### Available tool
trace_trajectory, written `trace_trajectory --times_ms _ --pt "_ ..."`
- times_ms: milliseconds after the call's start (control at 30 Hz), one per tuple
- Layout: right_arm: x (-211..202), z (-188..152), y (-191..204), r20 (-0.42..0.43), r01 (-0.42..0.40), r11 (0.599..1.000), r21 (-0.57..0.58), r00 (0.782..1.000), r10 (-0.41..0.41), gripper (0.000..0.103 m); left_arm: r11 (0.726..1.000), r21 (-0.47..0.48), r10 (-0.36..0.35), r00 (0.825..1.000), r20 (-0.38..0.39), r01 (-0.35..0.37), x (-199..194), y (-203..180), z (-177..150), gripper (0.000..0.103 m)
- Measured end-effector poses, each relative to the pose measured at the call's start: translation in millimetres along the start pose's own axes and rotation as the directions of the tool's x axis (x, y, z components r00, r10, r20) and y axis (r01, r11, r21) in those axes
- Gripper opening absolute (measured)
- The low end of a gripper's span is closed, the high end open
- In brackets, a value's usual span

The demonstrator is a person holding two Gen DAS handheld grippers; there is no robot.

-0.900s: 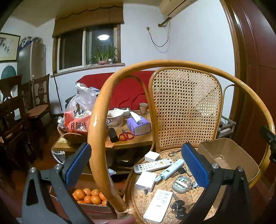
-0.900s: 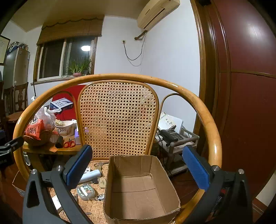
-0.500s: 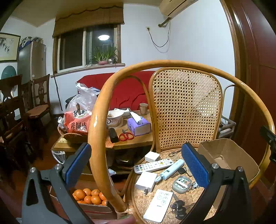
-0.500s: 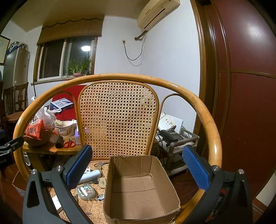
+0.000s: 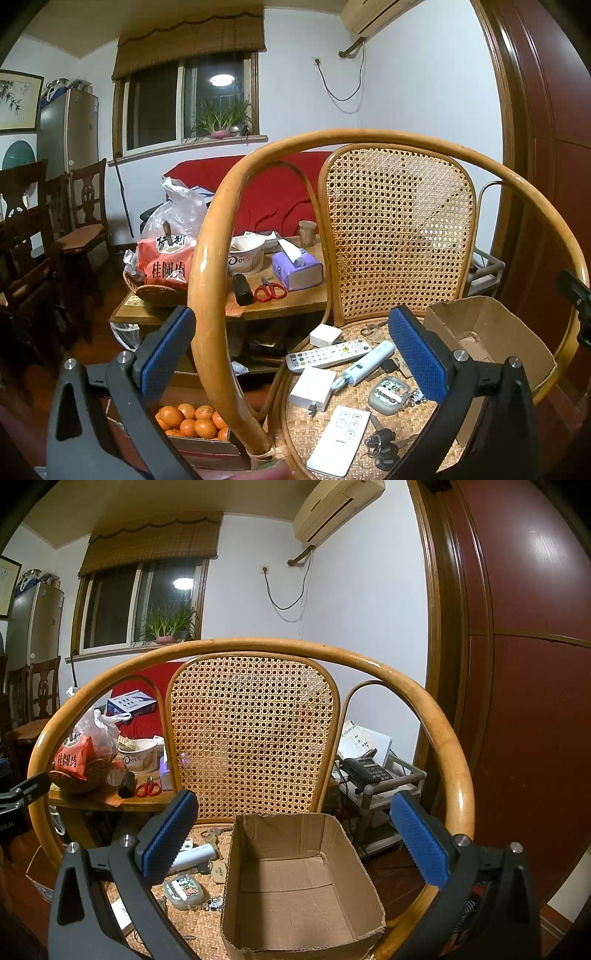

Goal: Organize rigid objects

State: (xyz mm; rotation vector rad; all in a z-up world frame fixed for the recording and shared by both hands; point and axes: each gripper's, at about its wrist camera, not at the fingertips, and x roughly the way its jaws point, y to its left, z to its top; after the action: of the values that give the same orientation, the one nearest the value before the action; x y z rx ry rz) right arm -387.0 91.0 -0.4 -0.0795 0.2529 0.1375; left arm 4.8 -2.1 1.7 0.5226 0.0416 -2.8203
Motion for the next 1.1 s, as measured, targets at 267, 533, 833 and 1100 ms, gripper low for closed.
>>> trace_trajectory --times_ms 267,533,833,1100 --pt "1 -1 1 0.003 -0.114 0.993 -0.034 0.993 0.114 0.103 1.000 0.006 0.014 1.000 -0.017 -0.014 2 -2 0 0.103" --pt "4 -2 2 -0.006 -0.206 0.976 -0.070 0.979 0.206 0.103 0.999 -0.003 0.041 0.998 -0.040 -0.041 6 -2 -1 0.103" --pt "19 0 2 -0.105 -0.246 0.966 -0.077 0.966 0.238 0.103 0.996 -0.013 0.090 0.992 -0.091 -0.091 17 -9 -4 0.103" --pt "48 -2 -2 -0.228 -0.266 0.961 -0.075 0.943 0.243 0.103 0.992 -0.027 0.114 0.975 -0.189 -0.121 43 -19 -13 0.103"
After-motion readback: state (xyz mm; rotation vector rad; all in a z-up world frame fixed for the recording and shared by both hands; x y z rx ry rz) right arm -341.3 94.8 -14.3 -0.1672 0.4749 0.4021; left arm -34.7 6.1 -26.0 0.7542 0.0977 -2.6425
